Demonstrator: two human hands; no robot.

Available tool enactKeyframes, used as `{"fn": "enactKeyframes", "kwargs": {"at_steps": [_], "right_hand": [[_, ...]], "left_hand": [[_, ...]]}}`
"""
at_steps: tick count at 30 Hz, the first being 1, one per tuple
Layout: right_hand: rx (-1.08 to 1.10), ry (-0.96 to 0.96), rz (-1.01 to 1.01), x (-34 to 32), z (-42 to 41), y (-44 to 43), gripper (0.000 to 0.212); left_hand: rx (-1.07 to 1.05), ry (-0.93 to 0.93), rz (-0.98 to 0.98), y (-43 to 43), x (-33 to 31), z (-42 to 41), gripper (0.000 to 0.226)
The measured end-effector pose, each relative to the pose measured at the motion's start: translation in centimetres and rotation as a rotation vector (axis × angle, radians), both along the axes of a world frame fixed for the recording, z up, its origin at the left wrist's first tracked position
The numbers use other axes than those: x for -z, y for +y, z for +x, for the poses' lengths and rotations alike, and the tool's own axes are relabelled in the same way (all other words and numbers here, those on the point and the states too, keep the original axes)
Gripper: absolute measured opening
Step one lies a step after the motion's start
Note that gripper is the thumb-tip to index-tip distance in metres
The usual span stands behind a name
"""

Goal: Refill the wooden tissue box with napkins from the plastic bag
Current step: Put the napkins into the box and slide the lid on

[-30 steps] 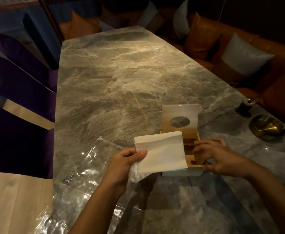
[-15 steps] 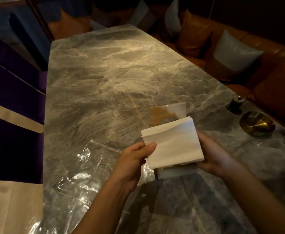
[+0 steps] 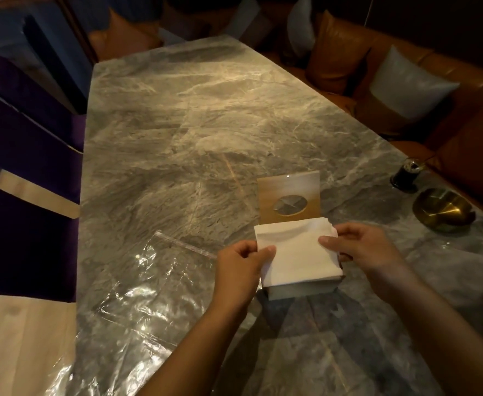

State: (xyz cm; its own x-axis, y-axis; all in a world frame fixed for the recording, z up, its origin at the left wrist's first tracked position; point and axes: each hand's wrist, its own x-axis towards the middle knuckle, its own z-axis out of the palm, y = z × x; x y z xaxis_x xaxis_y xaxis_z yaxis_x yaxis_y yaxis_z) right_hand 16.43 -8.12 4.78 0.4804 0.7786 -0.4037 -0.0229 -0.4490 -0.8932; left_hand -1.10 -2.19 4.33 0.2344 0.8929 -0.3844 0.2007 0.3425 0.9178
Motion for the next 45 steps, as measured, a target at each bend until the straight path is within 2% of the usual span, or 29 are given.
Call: {"fn": "enactKeyframes", "kwargs": {"at_steps": [3, 5, 8, 11, 14, 20, 23, 27, 30, 34, 37, 40, 43, 45], "right_hand": [[-0.008, -0.186, 0.054, 0.2, -0.1, 0.4, 0.005], [-0.056, -0.44, 0.015, 0.8, -0.2, 0.7, 0.012], [-0.129, -0.85, -0.092, 1.7, -0.5, 1.3, 0.019], [-0.244, -1.083, -0.194, 2.0, -0.9, 1.6, 0.022], [-0.346, -1.224, -0.23, 2.2, -1.3, 1.8, 0.026], [-0.402, -1.315, -0.26, 2.8, -1.7, 2.3, 0.025], [-0.406, -1.322, -0.305, 3.4, -1.8, 2.5, 0.023], [-0.394, -1.327, -0.303, 4.5, -1.8, 2.6, 0.018], [-0.396, -1.346, -0.272, 4.7, -1.8, 2.7, 0.014], [-0.422, -1.398, -0.326, 4.8, -1.9, 3.0, 0.017], [-0.415, -1.434, -0.348, 4.9, -2.0, 3.0, 0.018], [-0.405, -1.444, -0.346, 5.0, -2.1, 3.1, 0.017], [-0.39, -1.426, -0.29, 5.0, -2.1, 3.0, 0.011], [-0.422, -1.413, -0.165, 5.0, -1.7, 2.7, 0.02]], "left_hand": [[0.032, 0.114, 0.069, 0.2, 0.6, 0.4, 0.01], [0.041, 0.319, 0.208, 0.5, 1.3, 0.6, 0.01], [0.098, 0.655, 0.354, 0.7, 1.5, 1.0, 0.025], [0.182, 0.765, 0.426, 0.6, 1.4, 1.2, 0.029], [0.248, 0.844, 0.539, 0.8, 1.5, 1.7, 0.031], [0.336, 0.935, 0.543, 2.1, 2.3, 2.5, 0.026], [0.381, 1.006, 0.603, 2.2, 3.0, 3.1, 0.026], [0.407, 1.032, 0.586, 2.5, 3.8, 3.6, 0.026], [0.462, 1.132, 0.624, 2.4, 3.9, 4.2, 0.028], [0.537, 1.241, 0.701, 1.9, 4.1, 5.0, 0.024], [0.466, 1.206, 0.705, 1.5, 4.8, 5.0, 0.025], [0.344, 1.161, 0.808, 1.4, 4.5, 4.8, 0.032], [0.407, 1.048, 1.029, 1.8, 4.8, 4.2, 0.033], [0.517, 0.915, 1.15, 2.0, 5.1, 3.6, 0.034]]}}
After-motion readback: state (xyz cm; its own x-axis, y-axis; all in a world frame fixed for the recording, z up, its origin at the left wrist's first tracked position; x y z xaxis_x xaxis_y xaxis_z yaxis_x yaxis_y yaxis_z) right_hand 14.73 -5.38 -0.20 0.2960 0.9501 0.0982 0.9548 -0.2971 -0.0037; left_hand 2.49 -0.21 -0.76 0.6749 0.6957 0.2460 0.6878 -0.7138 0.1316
